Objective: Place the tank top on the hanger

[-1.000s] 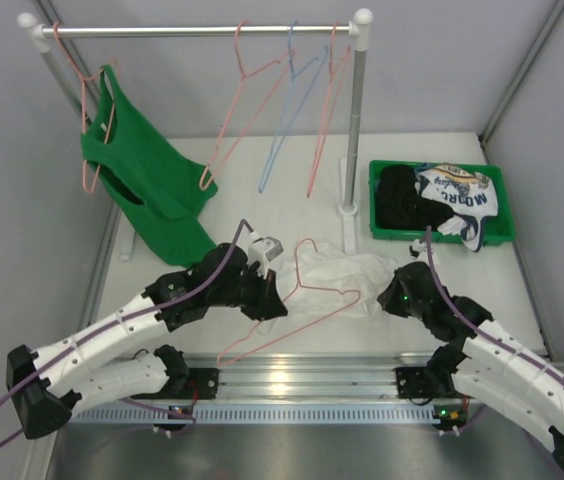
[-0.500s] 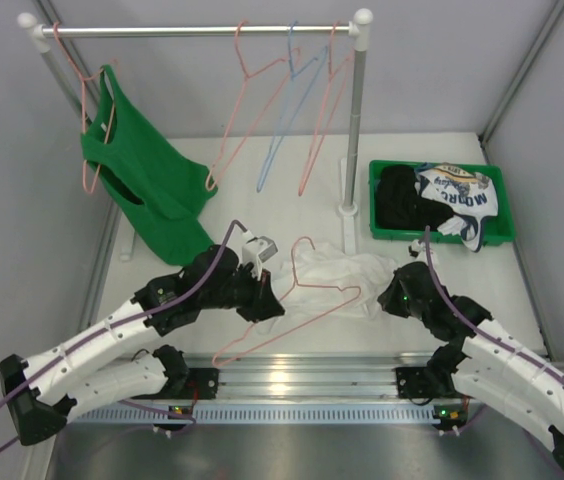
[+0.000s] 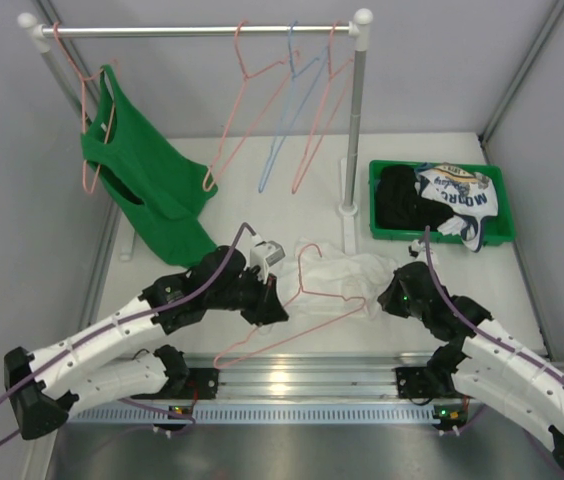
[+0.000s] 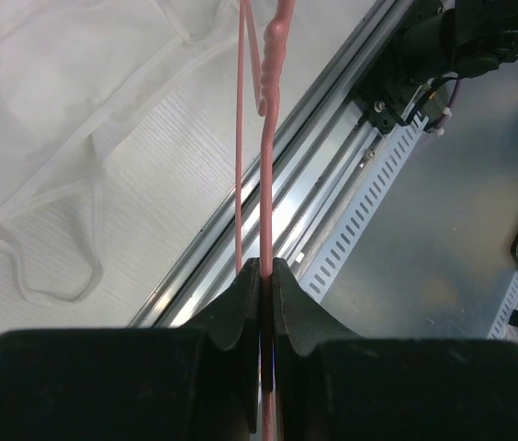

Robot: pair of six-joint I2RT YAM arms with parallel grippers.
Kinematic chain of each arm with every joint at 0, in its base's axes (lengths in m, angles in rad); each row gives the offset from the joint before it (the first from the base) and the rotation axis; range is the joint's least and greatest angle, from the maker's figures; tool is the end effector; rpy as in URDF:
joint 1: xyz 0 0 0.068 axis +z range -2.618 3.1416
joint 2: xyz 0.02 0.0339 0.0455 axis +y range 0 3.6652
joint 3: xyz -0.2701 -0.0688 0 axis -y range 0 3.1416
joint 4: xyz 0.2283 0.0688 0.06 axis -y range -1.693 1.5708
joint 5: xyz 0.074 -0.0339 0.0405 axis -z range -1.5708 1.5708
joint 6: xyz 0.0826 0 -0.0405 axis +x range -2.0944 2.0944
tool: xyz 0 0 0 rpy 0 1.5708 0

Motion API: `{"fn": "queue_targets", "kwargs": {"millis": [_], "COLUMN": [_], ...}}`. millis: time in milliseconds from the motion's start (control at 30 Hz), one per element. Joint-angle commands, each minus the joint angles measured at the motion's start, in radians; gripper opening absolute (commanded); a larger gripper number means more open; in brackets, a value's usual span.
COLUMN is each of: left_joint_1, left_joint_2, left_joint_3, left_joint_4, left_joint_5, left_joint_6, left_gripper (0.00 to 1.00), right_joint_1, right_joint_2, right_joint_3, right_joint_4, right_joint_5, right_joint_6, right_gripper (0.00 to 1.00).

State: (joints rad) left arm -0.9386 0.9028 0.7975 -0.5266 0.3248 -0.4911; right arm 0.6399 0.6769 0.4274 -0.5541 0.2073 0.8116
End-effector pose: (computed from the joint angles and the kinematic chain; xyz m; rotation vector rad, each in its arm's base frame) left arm 0.1022 -0.1841 0.2713 0.7287 2.3011 -1.0975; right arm 0.1329 0.0777 0.1730 0.3059 2.3808 0.4558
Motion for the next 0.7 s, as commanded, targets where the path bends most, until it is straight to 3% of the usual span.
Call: {"fn": "queue_targets", "kwargs": {"millis": [0, 500, 667], "left_joint_1": [-0.005, -0.006, -0.006], "left_joint_2": [0.011, 0.134, 0.22], "left_joint_3": [-0.009, -0.067, -0.099], "left_joint_4": [0.089, 0.396, 0.585], "left_joint_5": [0.007, 0.054, 0.072], "left_joint_6": [0.019, 0.092, 0.1], "left_gripper": [0.0, 0.0, 0.0], "right_joint_1": [-0.009, -0.011, -0.009], "right_joint_2": [-0.003, -0.074, -0.115], "right_joint_3": [0.036, 0.056, 0.057], "right_joint_4": [0.017, -0.035, -0.05], "right_joint_5": [-0.009, -0.036, -0.048], "right_joint_6": [-0.011, 0.003, 0.014], "right_gripper": [0.0, 0.0, 0.0]}}
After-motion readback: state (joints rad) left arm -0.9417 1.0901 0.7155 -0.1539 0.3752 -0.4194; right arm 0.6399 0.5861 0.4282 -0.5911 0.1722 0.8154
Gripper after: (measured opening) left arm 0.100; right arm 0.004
